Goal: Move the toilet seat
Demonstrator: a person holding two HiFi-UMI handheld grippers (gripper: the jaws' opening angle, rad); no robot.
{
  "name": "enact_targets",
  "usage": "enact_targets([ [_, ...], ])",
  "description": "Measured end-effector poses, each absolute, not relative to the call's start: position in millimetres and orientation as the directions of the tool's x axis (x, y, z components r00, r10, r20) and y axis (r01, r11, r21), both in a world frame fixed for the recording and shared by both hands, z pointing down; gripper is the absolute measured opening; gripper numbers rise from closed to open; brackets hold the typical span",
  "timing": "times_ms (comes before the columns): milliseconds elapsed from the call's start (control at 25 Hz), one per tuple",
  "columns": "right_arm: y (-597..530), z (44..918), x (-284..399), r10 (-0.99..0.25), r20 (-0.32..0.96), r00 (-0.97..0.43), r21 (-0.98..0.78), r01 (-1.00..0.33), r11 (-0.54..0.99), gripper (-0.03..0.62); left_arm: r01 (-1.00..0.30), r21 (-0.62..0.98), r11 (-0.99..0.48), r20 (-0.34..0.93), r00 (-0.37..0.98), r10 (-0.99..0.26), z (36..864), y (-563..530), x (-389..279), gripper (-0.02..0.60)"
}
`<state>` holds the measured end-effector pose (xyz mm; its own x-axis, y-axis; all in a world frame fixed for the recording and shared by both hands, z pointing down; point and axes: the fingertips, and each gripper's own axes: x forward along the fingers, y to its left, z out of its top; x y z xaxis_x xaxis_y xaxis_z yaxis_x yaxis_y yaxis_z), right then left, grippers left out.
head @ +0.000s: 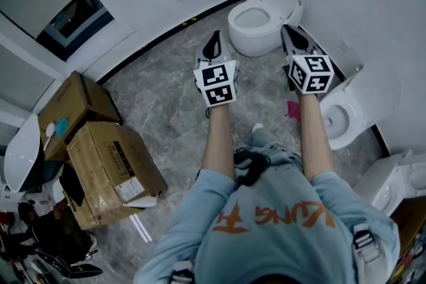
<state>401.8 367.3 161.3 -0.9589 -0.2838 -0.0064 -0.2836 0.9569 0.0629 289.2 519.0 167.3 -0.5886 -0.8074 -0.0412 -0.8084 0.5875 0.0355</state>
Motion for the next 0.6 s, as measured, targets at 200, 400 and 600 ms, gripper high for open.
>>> enact_targets([
  [200,341.3,156.9,375.5,-0.269,-0.021,-0.963,0.071,-0.270,0.960,0.000,-0.809,0.036,0.587,-0.048,-0.588,-0.808,168.4,498.0,260.2,0.000],
  [400,295.3,175.7,322.4,-0.271,-0.024,-0.962,0.024,-0.271,0.962,0.000,-0.801,0.044,0.597,-0.025,-0.598,-0.801,187.9,466.1,203.4,0.000],
  [600,243.1,212.2,239.6,-0.251,0.054,-0.966,-0.013,-0.252,0.968,0.000,-0.798,0.093,0.595,0.061,-0.592,-0.804,224.2,410.4,129.9,0.000],
])
